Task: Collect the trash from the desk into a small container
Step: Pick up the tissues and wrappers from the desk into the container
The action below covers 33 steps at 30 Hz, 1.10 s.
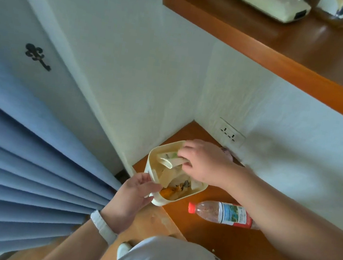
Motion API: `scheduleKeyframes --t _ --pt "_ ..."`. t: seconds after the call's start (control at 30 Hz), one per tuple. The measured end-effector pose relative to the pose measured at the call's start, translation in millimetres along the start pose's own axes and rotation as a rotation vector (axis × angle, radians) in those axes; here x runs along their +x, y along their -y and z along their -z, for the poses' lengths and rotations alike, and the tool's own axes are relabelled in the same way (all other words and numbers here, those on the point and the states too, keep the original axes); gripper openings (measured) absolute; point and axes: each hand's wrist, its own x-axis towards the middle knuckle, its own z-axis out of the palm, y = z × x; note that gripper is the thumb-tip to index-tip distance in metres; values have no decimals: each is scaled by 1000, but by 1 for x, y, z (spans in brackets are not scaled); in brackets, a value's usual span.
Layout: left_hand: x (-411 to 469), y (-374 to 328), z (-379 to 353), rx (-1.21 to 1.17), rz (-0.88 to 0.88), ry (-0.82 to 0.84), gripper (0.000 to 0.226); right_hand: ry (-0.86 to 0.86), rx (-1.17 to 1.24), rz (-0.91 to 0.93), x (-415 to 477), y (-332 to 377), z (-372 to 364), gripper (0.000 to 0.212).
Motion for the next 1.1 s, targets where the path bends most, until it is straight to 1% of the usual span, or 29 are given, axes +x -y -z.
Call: scheduleKeyframes --t 0.07,0.17,0.2,0.27,0.37,0.47,0.53,0.6,0.67,0.77,0.83,0.9,1.03,1.1 --pt "-2 1 5 -9 -2 8 38 19 -64 49 16 8 -7 7" --pt "-5 3 12 -33 -4 17 67 41 -139 123 33 14 -20 9" --pt "-6 4 14 -40 -3 21 71 43 -155 147 36 16 -23 9" --pt "-5 6 18 -47 -1 37 70 11 -172 188 39 21 -27 9" --pt "-2 10 22 -53 -2 58 63 -84 -168 217 40 23 -29 11" --pt "1 14 23 -57 -2 47 58 -144 -130 177 38 20 -30 13" --pt "4 17 24 -62 4 41 54 -170 -101 129 31 13 -30 20" --pt "9 18 24 -64 19 42 44 -181 -83 65 20 1 -29 27" --pt "12 17 23 -63 37 41 33 -212 -36 -35 5 -16 -29 25" --pt "17 14 19 -61 47 18 27 -256 50 -306 -16 -50 -34 19" --pt "19 11 16 -63 46 5 27 -196 69 -500 -25 -77 -45 19" --pt "20 8 14 -55 43 9 28 -93 66 -638 -32 -102 -64 24" --pt "18 3 9 -56 34 -10 27 11 99 -785 -36 -132 -97 49" --pt "16 1 8 -55 25 -25 26 29 103 -813 -33 -136 -105 52"
